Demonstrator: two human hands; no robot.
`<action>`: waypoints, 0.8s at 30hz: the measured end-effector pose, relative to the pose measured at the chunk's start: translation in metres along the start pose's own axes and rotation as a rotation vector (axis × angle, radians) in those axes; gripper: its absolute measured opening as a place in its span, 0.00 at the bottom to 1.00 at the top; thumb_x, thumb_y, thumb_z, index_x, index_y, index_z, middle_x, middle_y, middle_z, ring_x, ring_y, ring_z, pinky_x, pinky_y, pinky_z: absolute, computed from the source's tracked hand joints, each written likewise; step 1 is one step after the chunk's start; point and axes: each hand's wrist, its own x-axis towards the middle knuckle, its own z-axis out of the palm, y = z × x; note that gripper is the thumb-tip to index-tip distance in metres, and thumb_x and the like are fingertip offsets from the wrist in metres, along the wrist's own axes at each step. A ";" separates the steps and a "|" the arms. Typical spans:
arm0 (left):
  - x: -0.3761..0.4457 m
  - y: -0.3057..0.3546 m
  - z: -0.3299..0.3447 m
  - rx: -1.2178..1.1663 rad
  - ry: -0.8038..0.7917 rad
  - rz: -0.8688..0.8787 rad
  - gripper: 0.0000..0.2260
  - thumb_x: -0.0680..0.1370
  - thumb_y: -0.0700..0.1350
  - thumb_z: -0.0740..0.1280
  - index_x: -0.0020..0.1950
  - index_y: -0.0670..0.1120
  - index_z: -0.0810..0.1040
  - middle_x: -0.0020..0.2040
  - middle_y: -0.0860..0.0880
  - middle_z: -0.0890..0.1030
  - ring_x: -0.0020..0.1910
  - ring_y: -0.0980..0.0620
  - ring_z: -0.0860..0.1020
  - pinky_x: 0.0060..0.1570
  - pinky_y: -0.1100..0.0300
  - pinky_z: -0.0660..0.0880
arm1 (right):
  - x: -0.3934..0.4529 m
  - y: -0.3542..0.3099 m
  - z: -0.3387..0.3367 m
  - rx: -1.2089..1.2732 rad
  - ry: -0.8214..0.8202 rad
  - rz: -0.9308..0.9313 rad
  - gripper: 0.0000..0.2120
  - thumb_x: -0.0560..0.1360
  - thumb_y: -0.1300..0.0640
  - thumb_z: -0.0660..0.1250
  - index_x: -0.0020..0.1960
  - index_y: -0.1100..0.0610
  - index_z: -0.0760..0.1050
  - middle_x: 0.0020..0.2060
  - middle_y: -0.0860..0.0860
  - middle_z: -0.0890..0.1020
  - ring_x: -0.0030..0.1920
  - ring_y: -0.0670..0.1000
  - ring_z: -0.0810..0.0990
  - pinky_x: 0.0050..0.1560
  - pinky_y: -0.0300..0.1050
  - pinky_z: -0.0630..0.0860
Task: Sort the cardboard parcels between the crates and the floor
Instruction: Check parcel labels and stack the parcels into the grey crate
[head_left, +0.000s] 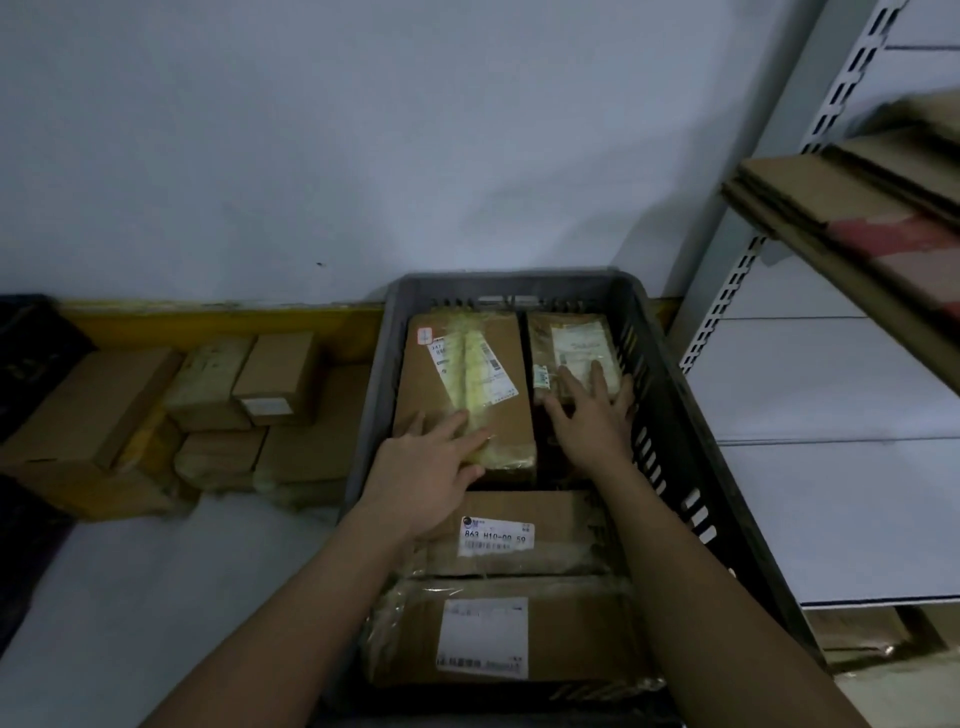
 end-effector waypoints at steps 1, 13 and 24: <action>0.000 0.000 0.000 -0.002 0.009 0.003 0.23 0.83 0.59 0.56 0.77 0.65 0.58 0.80 0.57 0.57 0.77 0.40 0.60 0.66 0.43 0.71 | -0.001 -0.001 -0.001 -0.003 0.003 0.002 0.27 0.82 0.38 0.53 0.79 0.40 0.56 0.81 0.48 0.47 0.79 0.61 0.36 0.77 0.64 0.47; 0.000 0.001 0.001 -0.013 0.080 0.002 0.26 0.80 0.63 0.58 0.77 0.60 0.62 0.79 0.57 0.61 0.70 0.45 0.64 0.65 0.47 0.67 | -0.006 -0.018 -0.007 -0.112 0.054 0.021 0.25 0.82 0.42 0.54 0.78 0.45 0.60 0.81 0.52 0.53 0.79 0.61 0.42 0.76 0.68 0.41; -0.015 -0.001 -0.023 -0.320 0.563 0.000 0.20 0.79 0.57 0.56 0.65 0.52 0.79 0.59 0.54 0.80 0.60 0.53 0.73 0.59 0.52 0.70 | -0.028 -0.077 -0.027 0.131 0.257 -0.350 0.18 0.80 0.55 0.63 0.69 0.56 0.73 0.65 0.55 0.76 0.67 0.57 0.70 0.65 0.51 0.68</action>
